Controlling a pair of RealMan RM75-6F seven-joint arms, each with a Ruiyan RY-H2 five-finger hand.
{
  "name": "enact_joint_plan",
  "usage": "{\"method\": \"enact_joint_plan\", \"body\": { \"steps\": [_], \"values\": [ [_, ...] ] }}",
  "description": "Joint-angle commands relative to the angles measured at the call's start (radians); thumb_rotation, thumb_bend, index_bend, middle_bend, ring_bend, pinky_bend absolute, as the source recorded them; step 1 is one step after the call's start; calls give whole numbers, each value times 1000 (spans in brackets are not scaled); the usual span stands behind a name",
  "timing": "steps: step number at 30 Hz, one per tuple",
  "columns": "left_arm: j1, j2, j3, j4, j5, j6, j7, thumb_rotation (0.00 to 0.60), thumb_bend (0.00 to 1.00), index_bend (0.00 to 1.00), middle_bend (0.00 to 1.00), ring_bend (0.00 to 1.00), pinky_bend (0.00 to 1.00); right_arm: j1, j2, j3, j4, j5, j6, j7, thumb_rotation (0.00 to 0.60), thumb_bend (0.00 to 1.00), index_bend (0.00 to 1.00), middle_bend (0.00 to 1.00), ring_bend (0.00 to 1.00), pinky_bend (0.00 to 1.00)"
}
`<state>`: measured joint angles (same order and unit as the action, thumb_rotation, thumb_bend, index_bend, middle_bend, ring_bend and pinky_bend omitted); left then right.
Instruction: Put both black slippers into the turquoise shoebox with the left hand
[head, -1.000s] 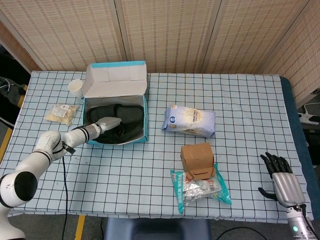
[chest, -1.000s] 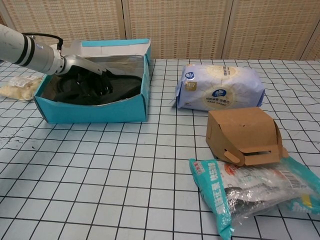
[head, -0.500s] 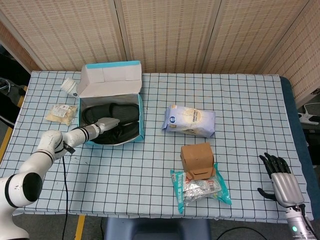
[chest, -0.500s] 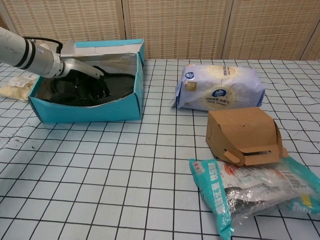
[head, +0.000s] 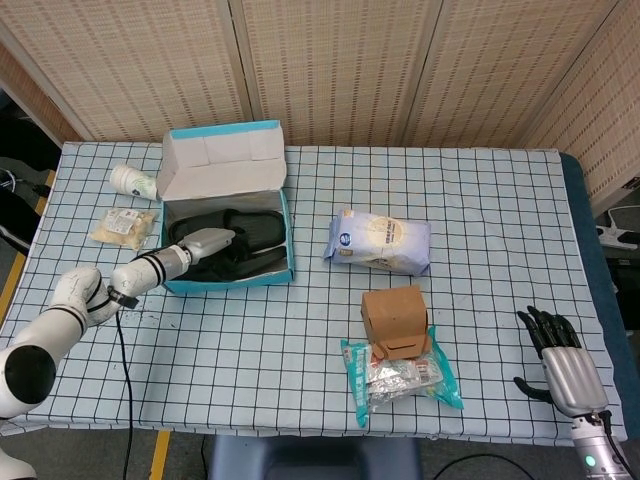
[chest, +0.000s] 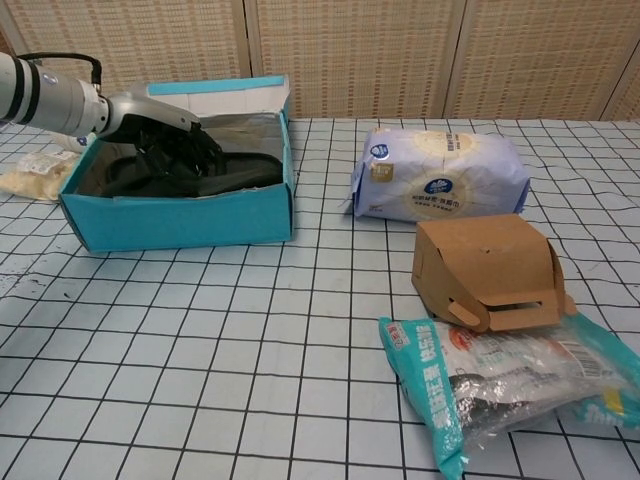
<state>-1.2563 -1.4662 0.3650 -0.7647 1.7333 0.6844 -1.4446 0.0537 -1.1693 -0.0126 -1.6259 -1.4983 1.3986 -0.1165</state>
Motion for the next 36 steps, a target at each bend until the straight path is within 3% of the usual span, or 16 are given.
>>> {"method": "enact_joint_plan", "body": {
  "steps": [1,11,19,29,36],
  "values": [
    [10,27,-20,-30,-14,19,23,600,469,0,0,0,100,0,0,-1,0,-1,0,0,600,80,0,0,0,0],
    [27,88,-73,-100,-46,46,71,600,466,0,0,0,95,1,-1,-1,1,-1,-3,-2,600,81,0,0,0,0],
    [42,77,-72,-109,-44,8,75,600,464,0,0,0,86,1,-2,-1,0,-1,-1,-5,600,81,0,0,0,0],
    [58,12,-70,-19,-31,-21,57,600,454,0,0,0,75,2,-2,-2,0,-2,-4,-5,600,82,0,0,0,0],
    [81,-36,-52,56,-21,-39,21,600,455,0,0,0,135,2,0,-1,1,-1,-5,-1,600,83,0,0,0,0]
  ]
}}
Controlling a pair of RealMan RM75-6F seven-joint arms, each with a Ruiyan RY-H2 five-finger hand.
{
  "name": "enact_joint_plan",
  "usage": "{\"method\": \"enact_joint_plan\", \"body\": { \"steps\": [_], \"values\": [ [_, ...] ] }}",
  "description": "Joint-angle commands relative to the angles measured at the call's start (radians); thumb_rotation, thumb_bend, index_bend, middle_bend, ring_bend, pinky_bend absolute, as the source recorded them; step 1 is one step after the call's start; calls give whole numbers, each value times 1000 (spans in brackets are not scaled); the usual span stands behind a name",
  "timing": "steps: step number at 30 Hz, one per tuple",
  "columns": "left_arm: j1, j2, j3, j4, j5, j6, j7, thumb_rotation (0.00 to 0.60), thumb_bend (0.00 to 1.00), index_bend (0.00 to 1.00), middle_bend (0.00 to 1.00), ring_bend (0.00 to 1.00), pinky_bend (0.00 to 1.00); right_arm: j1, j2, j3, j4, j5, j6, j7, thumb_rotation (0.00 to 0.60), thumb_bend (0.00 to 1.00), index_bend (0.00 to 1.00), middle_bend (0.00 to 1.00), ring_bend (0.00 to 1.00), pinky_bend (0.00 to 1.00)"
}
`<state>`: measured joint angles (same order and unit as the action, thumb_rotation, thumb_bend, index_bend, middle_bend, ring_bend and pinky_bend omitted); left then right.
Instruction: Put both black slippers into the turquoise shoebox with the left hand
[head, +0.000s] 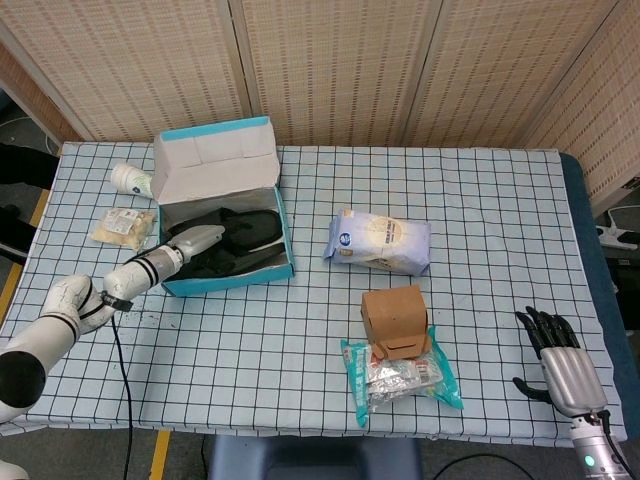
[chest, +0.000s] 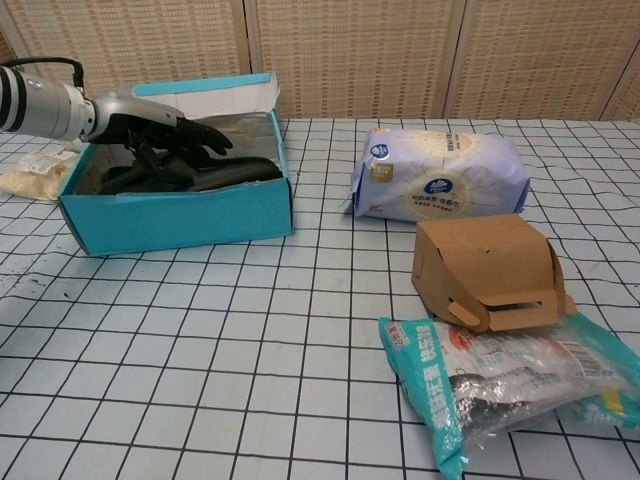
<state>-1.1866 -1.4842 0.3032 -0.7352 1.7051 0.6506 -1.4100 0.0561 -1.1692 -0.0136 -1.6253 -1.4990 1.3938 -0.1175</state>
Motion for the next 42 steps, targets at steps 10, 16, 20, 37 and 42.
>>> {"method": "enact_joint_plan", "body": {
  "steps": [10,16,20,37,42],
  "values": [
    [51,-95,59,145,36,-38,-69,600,508,0,13,27,184,3,-1,-3,0,0,-9,-3,600,83,0,0,0,0],
    [57,-115,75,184,49,-37,-109,600,509,0,13,27,184,4,-3,-4,1,1,-12,-6,600,82,0,0,0,0],
    [61,-103,62,184,46,8,-117,600,508,0,11,26,179,4,-2,-3,0,1,-10,-4,600,82,0,0,0,0],
    [102,103,-105,-113,-37,288,22,600,420,0,0,0,18,-7,8,-14,-14,-35,20,6,600,83,0,0,0,0],
    [213,223,-168,-340,-104,445,433,600,423,0,0,0,15,0,9,-9,-14,-42,20,12,600,82,0,0,0,0]
  ]
}}
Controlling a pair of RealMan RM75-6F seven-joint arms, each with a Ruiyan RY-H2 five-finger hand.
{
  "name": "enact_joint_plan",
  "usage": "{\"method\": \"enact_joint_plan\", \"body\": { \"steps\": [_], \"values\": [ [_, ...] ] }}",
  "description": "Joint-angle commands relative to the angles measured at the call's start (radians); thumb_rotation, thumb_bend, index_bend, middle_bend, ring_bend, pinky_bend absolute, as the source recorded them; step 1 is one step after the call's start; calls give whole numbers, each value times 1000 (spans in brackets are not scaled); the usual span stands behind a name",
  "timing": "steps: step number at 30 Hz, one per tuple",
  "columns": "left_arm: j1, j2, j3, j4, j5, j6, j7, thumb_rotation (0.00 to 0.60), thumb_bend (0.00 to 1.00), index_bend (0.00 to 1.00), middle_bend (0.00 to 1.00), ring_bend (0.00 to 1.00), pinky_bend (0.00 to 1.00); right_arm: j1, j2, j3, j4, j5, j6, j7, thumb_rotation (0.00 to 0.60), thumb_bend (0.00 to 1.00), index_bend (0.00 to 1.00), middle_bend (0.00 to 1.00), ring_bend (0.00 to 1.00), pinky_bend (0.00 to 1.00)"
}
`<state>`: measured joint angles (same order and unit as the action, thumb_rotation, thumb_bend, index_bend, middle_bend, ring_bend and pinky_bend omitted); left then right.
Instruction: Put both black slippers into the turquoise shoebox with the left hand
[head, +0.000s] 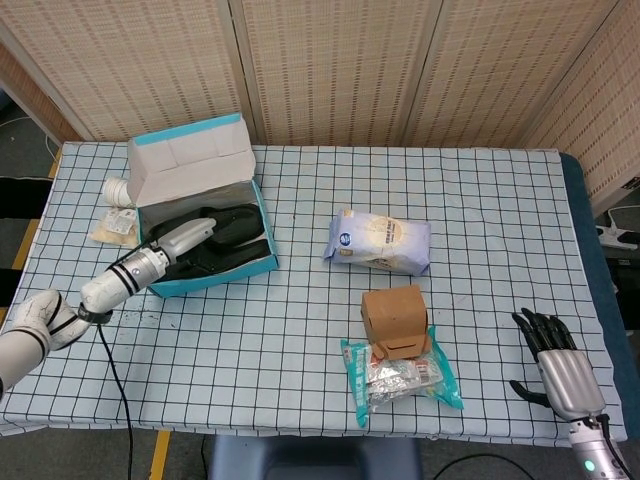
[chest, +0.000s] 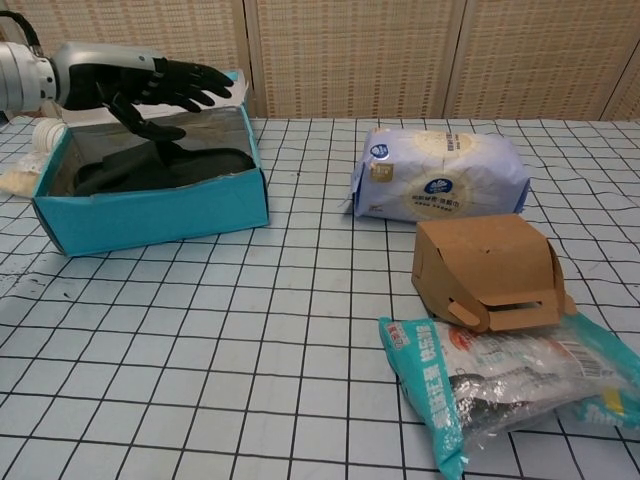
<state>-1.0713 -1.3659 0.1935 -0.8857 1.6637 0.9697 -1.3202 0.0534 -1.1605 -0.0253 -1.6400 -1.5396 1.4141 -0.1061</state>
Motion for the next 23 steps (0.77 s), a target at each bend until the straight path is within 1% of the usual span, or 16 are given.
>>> {"method": "enact_joint_plan", "body": {
  "steps": [1,2,4,5,6,8,10,11,13,14,15,16,18,20,23],
  "values": [
    [139,128,-66,-252,-89,161,473,600,424,0,0,0,15,4,-1,5,2,-3,0,-1,600,82,0,0,0,0],
    [201,159,-71,-342,-131,213,655,600,425,0,0,0,15,6,-4,8,4,-2,2,-6,600,82,0,0,0,0],
    [310,193,-64,-473,-193,308,921,600,426,0,0,0,12,7,-7,12,6,0,4,-15,600,82,0,0,0,0],
    [388,202,-51,-543,-225,386,1073,600,427,0,0,0,10,7,-9,14,6,1,6,-20,600,82,0,0,0,0],
    [446,199,-42,-579,-245,448,1167,600,425,0,0,0,7,7,-10,16,6,1,9,-25,600,83,0,0,0,0],
    [577,168,-22,-610,-269,592,1314,600,424,0,0,0,2,4,-11,20,5,1,20,-40,600,82,0,0,0,0],
    [674,125,-16,-582,-267,704,1359,600,423,0,0,0,0,-1,-13,25,1,1,36,-52,600,82,0,0,0,0],
    [725,98,-11,-544,-256,760,1361,600,424,0,0,0,0,-6,-14,28,-2,2,48,-58,600,82,0,0,0,0],
    [787,66,-17,-486,-247,825,1345,600,423,0,0,0,0,-12,-13,30,-8,4,59,-60,600,83,0,0,0,0],
    [805,53,-24,-465,-246,839,1344,600,423,0,0,0,0,-14,-10,29,-13,4,62,-58,600,82,0,0,0,0],
    [818,55,-17,-450,-231,839,1348,600,424,0,0,0,0,-17,-6,27,-16,-1,68,-56,600,82,0,0,0,0],
    [825,60,-18,-450,-217,843,1342,600,424,0,0,0,0,-19,-4,26,-17,-6,72,-57,600,82,0,0,0,0],
    [836,59,-37,-443,-196,859,1329,600,426,0,0,0,0,-24,2,20,-24,-16,81,-61,600,82,0,0,0,0],
    [842,58,-48,-440,-168,870,1349,600,428,0,0,0,0,-30,8,12,-33,-36,95,-62,600,83,0,0,0,0],
    [853,60,-52,-445,-130,871,1356,600,425,0,0,0,0,-41,13,5,-41,-51,112,-62,600,83,0,0,0,0]
  ]
}}
